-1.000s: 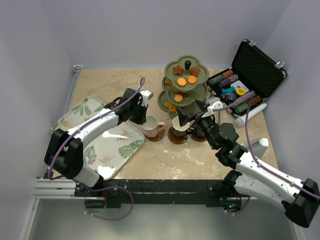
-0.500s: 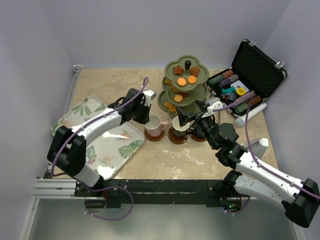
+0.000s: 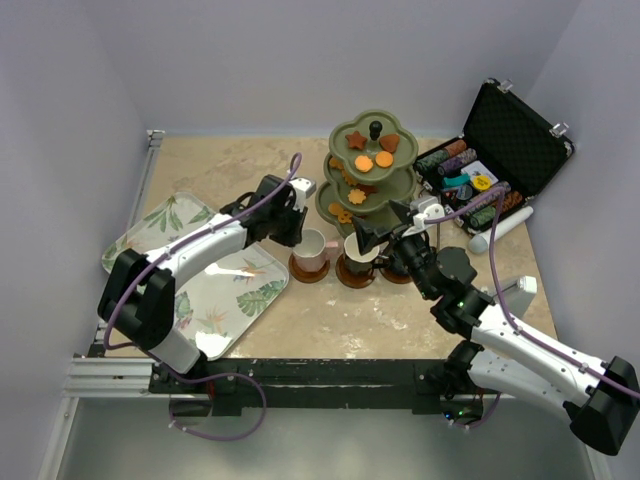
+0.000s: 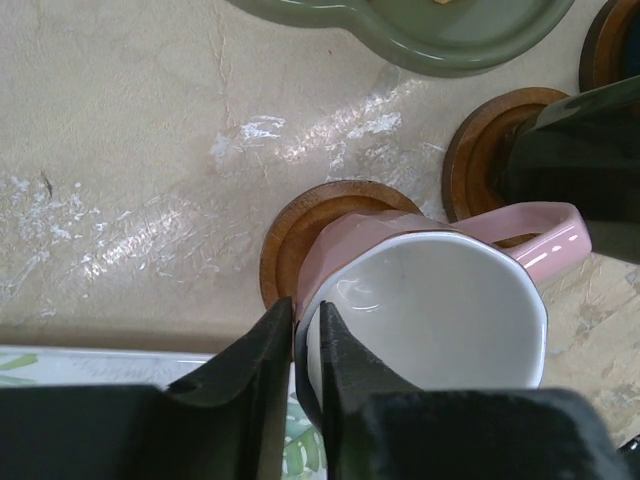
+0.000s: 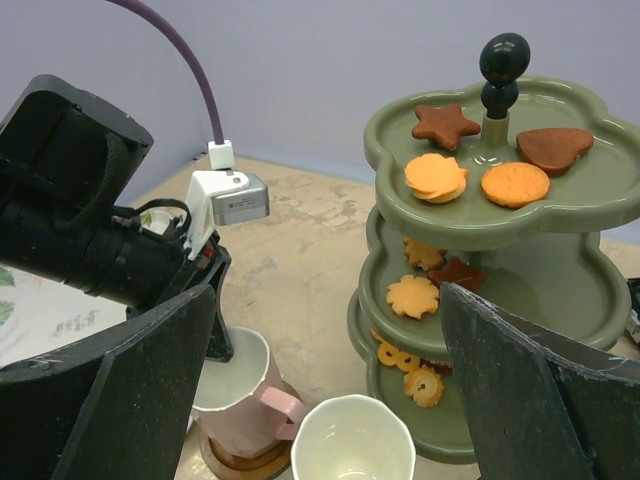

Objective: Serve the afternoon tea
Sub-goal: Place the cup on the coaster, then reset both arms

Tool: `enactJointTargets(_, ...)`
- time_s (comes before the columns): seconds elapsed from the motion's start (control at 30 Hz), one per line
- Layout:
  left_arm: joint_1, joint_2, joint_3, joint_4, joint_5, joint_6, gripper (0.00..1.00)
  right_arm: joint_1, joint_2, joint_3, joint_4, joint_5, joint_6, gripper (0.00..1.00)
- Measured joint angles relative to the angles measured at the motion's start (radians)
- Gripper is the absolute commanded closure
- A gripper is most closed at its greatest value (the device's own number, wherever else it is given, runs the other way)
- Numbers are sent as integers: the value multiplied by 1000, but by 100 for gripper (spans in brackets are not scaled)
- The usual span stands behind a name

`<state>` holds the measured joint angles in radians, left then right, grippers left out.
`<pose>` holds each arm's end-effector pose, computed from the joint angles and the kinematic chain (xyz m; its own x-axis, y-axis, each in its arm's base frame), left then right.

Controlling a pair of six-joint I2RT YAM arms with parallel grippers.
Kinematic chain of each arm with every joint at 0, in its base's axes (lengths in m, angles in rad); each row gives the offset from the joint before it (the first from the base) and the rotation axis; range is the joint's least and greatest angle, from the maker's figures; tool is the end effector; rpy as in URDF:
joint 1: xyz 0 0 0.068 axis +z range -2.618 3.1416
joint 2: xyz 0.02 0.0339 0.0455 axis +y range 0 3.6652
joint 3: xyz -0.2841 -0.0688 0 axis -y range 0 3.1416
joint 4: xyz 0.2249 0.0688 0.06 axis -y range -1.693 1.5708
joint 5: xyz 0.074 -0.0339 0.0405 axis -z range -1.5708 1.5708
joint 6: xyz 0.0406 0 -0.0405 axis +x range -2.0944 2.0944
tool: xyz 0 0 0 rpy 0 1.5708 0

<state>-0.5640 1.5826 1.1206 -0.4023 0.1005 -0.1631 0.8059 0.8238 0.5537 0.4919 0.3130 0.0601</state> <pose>0.2731 -0.1775 0.2640 -0.7296 0.2703 -0.6282 0.4747 0.8614 -0.1807 0.1265 0.1137 0.3445 0.1233 0.2110 -0.9697 -0.4867 0.8644 0.1262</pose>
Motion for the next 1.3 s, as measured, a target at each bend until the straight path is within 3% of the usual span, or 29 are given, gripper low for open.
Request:
enactJointTargets(0.33,-9,0,23,-5,-11,-1,52,0,0,-5,1,-16,0,2)
enactJointTargets(0.77,-9,-85,23,3,-84,2,7,-40,-5,-1,-24,18,36,1)
enactJointTargets(0.97,25,-240,-14,87,-134,-5,1,-171,12,23,-75,30,92,2)
enactJointTargets(1.17,213,-429,-144,188,-171,-55,0,-384,4,62,-140,26,166,1)
enactJointTargets(1.3,259,-550,-203,232,-245,-66,0,-469,-33,91,-193,39,203,1)
